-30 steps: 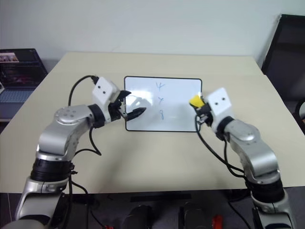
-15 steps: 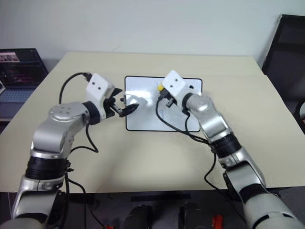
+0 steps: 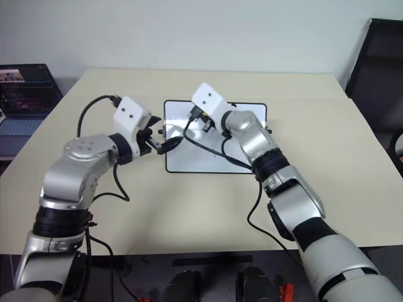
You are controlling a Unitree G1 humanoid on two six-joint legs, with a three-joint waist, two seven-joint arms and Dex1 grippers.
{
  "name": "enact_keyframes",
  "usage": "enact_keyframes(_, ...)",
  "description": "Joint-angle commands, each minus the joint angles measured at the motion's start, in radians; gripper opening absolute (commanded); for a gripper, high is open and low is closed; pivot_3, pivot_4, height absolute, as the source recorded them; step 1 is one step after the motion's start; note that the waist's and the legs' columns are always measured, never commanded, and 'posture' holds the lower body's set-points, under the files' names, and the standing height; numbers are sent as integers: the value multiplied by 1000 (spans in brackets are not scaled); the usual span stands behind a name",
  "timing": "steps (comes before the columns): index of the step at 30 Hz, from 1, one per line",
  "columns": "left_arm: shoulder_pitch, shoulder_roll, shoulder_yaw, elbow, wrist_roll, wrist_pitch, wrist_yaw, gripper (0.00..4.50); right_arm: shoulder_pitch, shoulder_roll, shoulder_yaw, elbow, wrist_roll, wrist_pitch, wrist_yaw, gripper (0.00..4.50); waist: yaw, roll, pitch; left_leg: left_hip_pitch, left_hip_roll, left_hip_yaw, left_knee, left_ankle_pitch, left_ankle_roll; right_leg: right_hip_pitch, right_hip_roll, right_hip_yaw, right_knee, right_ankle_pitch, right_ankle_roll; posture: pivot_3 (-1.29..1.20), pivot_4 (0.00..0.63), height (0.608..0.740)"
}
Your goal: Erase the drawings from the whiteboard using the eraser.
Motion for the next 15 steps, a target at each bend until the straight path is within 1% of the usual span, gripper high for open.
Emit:
enact_keyframes(1,-10,6,8,-39,10,-29,4,4500,-39,-9,-32,46,-20,-41,-11,1096,0,0,0,0,0,0,0,0,0,0,0,0,0,0,0,0,150,740)
enact_keyframes(7,-7,4,6,-33,10,-44,2,4500,-9,-45,-36,50,-47,-36,28,1095,3,0,0,0,0,-1,0,0,0,0,0,0,0,0,0,0,150,740)
enact_keyframes(15,-13,-2,-3,-11,12,-66,-6,4500,60,-124,-22,-29,-86,11,81,1094,8,0,0,0,-1,-2,1,0,0,1,0,-1,1,0,0,0,150,740)
